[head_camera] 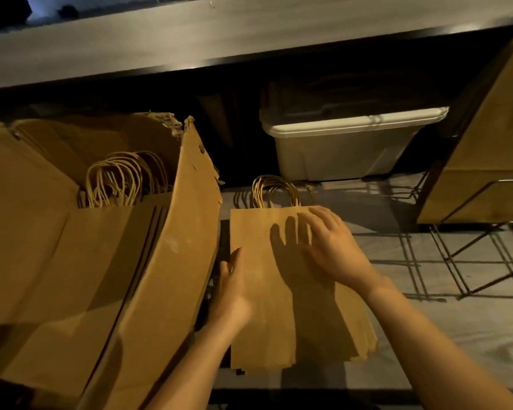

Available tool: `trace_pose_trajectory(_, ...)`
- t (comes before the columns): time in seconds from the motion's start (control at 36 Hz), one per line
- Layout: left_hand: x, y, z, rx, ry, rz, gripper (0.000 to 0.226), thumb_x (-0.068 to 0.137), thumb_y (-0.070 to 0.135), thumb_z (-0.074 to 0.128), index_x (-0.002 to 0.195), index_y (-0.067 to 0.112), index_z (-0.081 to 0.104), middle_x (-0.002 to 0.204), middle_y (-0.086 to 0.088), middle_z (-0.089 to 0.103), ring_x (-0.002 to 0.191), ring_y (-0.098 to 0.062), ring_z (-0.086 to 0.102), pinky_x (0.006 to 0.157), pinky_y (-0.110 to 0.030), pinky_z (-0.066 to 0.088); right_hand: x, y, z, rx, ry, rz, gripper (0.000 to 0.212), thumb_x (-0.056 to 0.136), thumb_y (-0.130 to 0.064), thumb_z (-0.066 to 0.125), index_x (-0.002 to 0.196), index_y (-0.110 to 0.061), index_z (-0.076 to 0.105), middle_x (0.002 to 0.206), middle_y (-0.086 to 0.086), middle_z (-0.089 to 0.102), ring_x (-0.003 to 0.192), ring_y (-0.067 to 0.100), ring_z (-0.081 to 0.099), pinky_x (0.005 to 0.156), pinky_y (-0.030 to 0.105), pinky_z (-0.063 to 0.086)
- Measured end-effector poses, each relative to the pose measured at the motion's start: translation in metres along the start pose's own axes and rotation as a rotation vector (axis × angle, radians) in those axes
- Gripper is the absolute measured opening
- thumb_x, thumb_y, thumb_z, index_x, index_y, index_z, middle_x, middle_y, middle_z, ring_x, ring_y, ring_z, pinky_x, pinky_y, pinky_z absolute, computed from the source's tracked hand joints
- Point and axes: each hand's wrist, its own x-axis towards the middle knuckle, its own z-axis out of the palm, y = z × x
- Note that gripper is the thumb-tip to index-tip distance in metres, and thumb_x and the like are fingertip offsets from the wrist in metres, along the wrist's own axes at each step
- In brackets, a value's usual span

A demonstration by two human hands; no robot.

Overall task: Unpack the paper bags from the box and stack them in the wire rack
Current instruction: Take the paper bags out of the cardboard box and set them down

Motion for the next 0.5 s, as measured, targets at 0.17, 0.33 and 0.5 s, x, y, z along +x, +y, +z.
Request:
trace_pose_trajectory(0.17, 0.005, -0.003, 0.006, -0.175, -0.037, -0.084, 0.087, 0.093, 0.004, 0.052, 0.148, 0.038, -0.006, 0.159, -0.003, -0.003, 0.145, -0.025, 0.012, 0.111, -0.04, 0.032, -0.047, 0.007, 0.009, 0.178, -0.028, 0.244, 0.067, 0.092, -0.022, 0.059, 0.148, -0.025, 0.022, 0.156, 0.001, 0.017, 0.144, 0.019, 0.014, 0.114, 0.03, 0.017)
trace_pose_trajectory(0.33, 0.01, -0.003, 0.007, -0.473, -0.109, -0.106, 0.081, 0.092, 0.017, 0.058, 0.151, 0.028, 0.004, 0.153, -0.001, 0.026, 0.136, -0.021, 0.033, 0.11, -0.036, 0.032, -0.076, 0.011, 0.012, 0.381, -0.029, 0.45, 0.072, 0.088, -0.02, 0.064, 0.147, -0.025, 0.022, 0.156, 0.002, 0.021, 0.142, 0.02, 0.022, 0.113, 0.034, 0.024)
trace_pose_trajectory(0.5, 0.013, -0.001, 0.007, -0.551, -0.17, -0.102, 0.081, 0.09, 0.019, 0.062, 0.15, 0.034, 0.01, 0.156, 0.0, 0.021, 0.139, -0.021, 0.029, 0.113, -0.038, 0.03, -0.08, 0.001, 0.011, 0.578, -0.042, 0.592, 0.071, 0.088, -0.016, 0.063, 0.146, -0.029, 0.024, 0.146, -0.001, 0.036, 0.131, 0.019, 0.037, 0.102, 0.034, 0.035)
